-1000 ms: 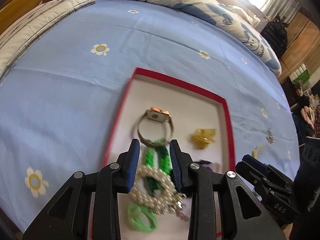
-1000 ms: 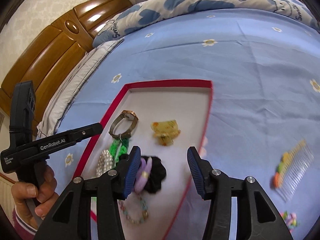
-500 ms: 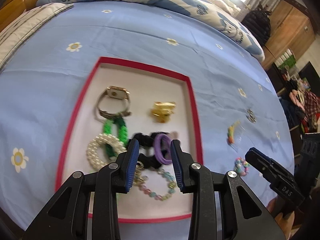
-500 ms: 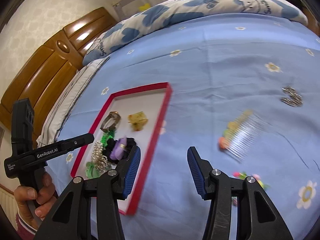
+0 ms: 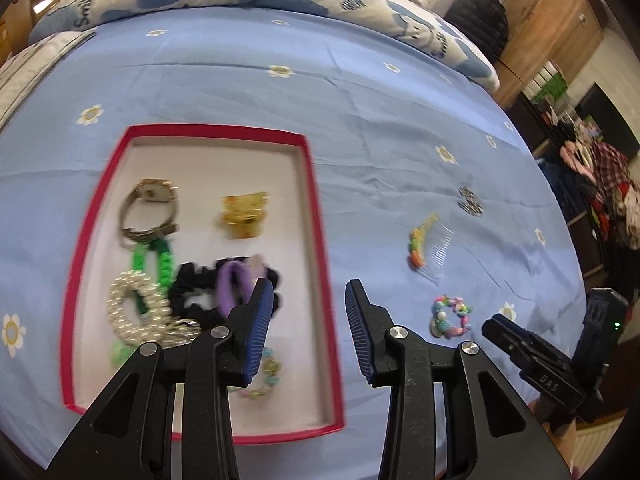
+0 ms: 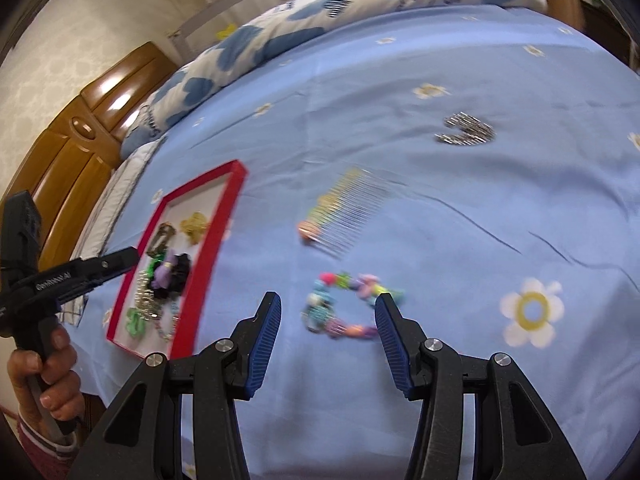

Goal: Organize jewelry

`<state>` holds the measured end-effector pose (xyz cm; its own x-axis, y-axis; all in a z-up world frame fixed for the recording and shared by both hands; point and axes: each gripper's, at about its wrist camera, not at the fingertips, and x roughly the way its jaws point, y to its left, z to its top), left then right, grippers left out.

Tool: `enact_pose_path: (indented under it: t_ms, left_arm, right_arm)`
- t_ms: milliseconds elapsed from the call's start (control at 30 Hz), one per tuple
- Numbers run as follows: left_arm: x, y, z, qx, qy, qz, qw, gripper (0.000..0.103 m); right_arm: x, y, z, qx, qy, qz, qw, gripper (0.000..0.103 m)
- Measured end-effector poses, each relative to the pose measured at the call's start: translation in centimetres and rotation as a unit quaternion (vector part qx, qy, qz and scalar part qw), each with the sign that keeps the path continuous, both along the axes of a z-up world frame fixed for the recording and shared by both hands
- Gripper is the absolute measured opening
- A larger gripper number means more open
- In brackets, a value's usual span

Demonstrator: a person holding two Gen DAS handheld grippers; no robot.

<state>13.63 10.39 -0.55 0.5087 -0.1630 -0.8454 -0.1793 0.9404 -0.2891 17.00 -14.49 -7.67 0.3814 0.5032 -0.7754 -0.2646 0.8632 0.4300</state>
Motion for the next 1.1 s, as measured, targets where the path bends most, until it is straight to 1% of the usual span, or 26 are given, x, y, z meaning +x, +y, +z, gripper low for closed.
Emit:
enact_pose_path:
  t_ms: [267, 367, 433, 467, 500, 567, 633, 667, 700, 833, 867, 900, 1000, 1067, 1100]
  left_arm:
    - [2.8, -4.4, -1.0, 0.009, 0.013, -0.056, 0.9983, 0.036]
    - [4.2, -5.6, -1.5, 0.011, 0.020, -0.073, 0.9971, 0.036]
    - [5.2, -6.6, -1.9, 0.012, 0.024, -0.085, 0.9960, 0.036]
    - [5.6, -7.0, -2.1, 0.012, 0.027, -0.089, 0.9956, 0.037]
    - [6.0, -7.3, -2.3, 0.012, 0.028, -0.093, 0.9952, 0.039]
    - [7.0, -8.2, -2.7, 0.013, 0.032, -0.104, 0.9940, 0.043]
    - [7.9, -8.9, -3.2, 0.014, 0.037, -0.113, 0.9928, 0.044]
    - [8.4, -9.3, -3.5, 0.014, 0.039, -0.118, 0.9921, 0.044]
    - [8.8, -9.7, -3.8, 0.016, 0.042, -0.124, 0.9913, 0.044]
    - [10.5, -11.4, -5.3, 0.024, 0.058, -0.141, 0.9880, 0.044]
    - [10.8, -11.8, -5.7, 0.026, 0.062, -0.145, 0.9872, 0.044]
    - [11.1, -12.1, -6.1, 0.027, 0.065, -0.147, 0.9866, 0.044]
    - [11.4, -12.7, -7.2, 0.027, 0.074, -0.153, 0.9850, 0.044]
    - [11.4, -13.1, -7.3, 0.034, 0.069, -0.157, 0.9846, 0.044]
    - [11.3, -13.2, -7.3, 0.037, 0.066, -0.159, 0.9844, 0.040]
  right_arm:
    - [0.2, -1.5, -1.8, -0.010, 0.007, -0.014, 1.000, 0.051]
    - [0.7, -1.2, -2.4, -0.027, 0.006, -0.012, 1.000, 0.050]
    - [0.8, -0.9, -2.8, -0.029, 0.010, -0.008, 0.999, 0.049]
    - [0.8, -0.6, -3.0, -0.035, 0.010, -0.005, 0.999, 0.049]
    - [0.8, -0.4, -3.2, -0.043, 0.006, -0.003, 0.999, 0.046]
    - [0.7, 0.1, -3.4, -0.060, -0.001, 0.005, 0.998, 0.037]
    - [0.8, 0.2, -3.5, -0.068, -0.004, 0.013, 0.998, 0.013]
    - [0.8, 0.1, -3.5, -0.071, -0.007, 0.016, 0.997, 0.012]
    - [0.9, 0.0, -3.4, -0.070, -0.009, 0.015, 0.997, 0.008]
    - [1.4, -1.9, -2.8, -0.065, -0.017, -0.006, 0.998, 0.008]
    - [1.5, -2.7, -2.6, -0.061, -0.019, -0.015, 0.998, 0.005]
    - [1.8, -3.3, -2.4, -0.059, -0.020, -0.025, 0.998, 0.000]
    - [2.2, -5.5, -1.6, -0.049, -0.027, -0.052, 0.997, 0.000]
    - [2.4, -6.3, -1.2, -0.046, -0.031, -0.063, 0.997, 0.000]
    - [2.7, -6.5, -1.2, -0.039, -0.027, -0.058, 0.997, 0.000]
